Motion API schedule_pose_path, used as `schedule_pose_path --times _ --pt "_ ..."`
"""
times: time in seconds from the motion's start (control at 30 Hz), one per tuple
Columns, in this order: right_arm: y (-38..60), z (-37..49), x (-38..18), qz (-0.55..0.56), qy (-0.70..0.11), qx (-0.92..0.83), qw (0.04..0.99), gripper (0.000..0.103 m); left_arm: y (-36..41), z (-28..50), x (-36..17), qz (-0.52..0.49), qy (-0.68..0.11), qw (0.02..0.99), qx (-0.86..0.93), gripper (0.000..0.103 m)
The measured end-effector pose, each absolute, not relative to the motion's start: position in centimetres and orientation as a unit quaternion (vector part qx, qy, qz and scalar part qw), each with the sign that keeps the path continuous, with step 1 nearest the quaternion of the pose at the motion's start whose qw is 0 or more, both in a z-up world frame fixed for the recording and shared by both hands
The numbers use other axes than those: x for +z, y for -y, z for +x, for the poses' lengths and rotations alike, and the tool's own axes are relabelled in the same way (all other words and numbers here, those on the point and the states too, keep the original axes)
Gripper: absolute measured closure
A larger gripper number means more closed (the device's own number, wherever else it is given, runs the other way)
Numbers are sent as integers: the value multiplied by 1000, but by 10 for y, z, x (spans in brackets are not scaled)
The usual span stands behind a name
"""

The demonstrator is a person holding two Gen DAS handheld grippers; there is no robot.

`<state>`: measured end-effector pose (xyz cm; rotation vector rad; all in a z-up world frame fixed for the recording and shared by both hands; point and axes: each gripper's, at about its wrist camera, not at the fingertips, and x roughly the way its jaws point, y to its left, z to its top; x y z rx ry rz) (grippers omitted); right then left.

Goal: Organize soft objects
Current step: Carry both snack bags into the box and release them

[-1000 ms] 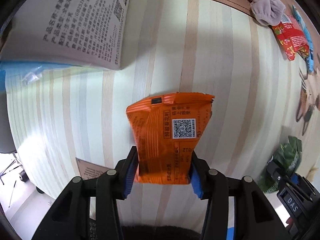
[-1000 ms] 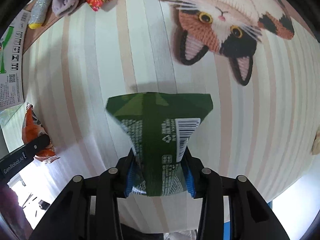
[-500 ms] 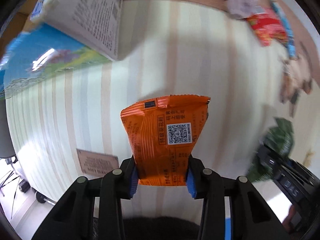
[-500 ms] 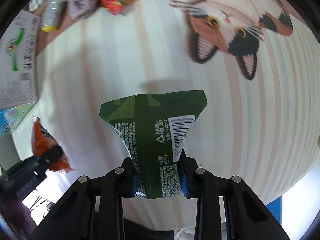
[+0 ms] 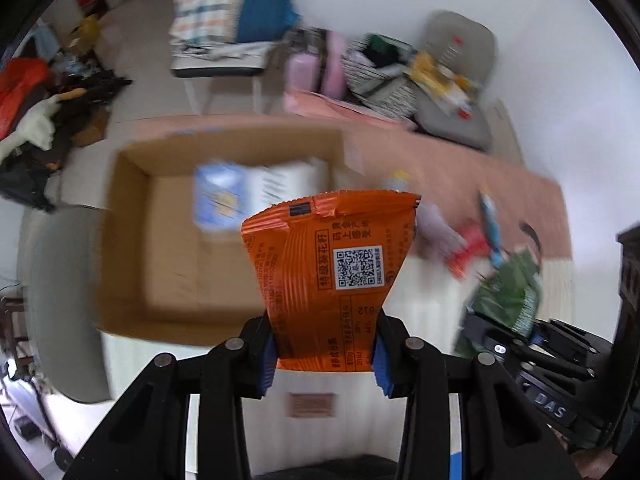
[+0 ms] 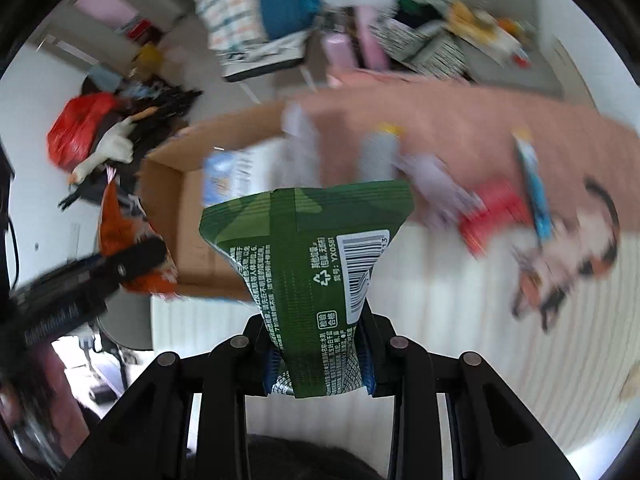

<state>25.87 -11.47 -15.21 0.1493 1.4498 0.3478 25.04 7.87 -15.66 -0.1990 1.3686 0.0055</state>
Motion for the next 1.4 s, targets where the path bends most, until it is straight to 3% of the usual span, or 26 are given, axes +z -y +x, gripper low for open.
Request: schedule_pose_path --times 0.13,0.33,0.53,0.8,0.87,0.93,0.97,1.0,1.07,1.17,1.4 --pt "47 282 -169 40 -674 174 717 70 -160 279 -181 -90 -655 749 48 68" --pt "-21 311 -235 12 -726 146 672 70 -235 316 -275 -117 -714 684 92 68" --pt "-48 319 -284 -18 -755 111 646 70 -255 331 -326 -116 -746 649 96 68" --pt "-61 316 -319 -43 -778 84 621 69 -259 356 -354 -104 -768 626 88 66" --pt "-67 320 -323 -54 -779 74 620 63 -262 361 -355 -111 -775 616 85 65" --pt "-68 320 -320 -50 -778 72 622 26 -263 364 -351 -120 -774 617 80 60" --pt "-68 321 -318 -45 -775 76 626 21 -263 365 -347 -122 -771 620 76 53" --pt "-69 322 -312 -42 -772 78 630 19 -263 365 -342 -123 -765 627 75 49" --pt "-70 323 -304 -44 -768 78 634 19 -265 361 -327 -127 -755 640 70 26" --pt "-71 321 -289 -40 -758 81 646 2 -268 351 -307 -123 -740 658 69 10" --pt "-65 305 -259 -54 -725 78 682 0 -255 306 -258 -81 -697 710 67 9"
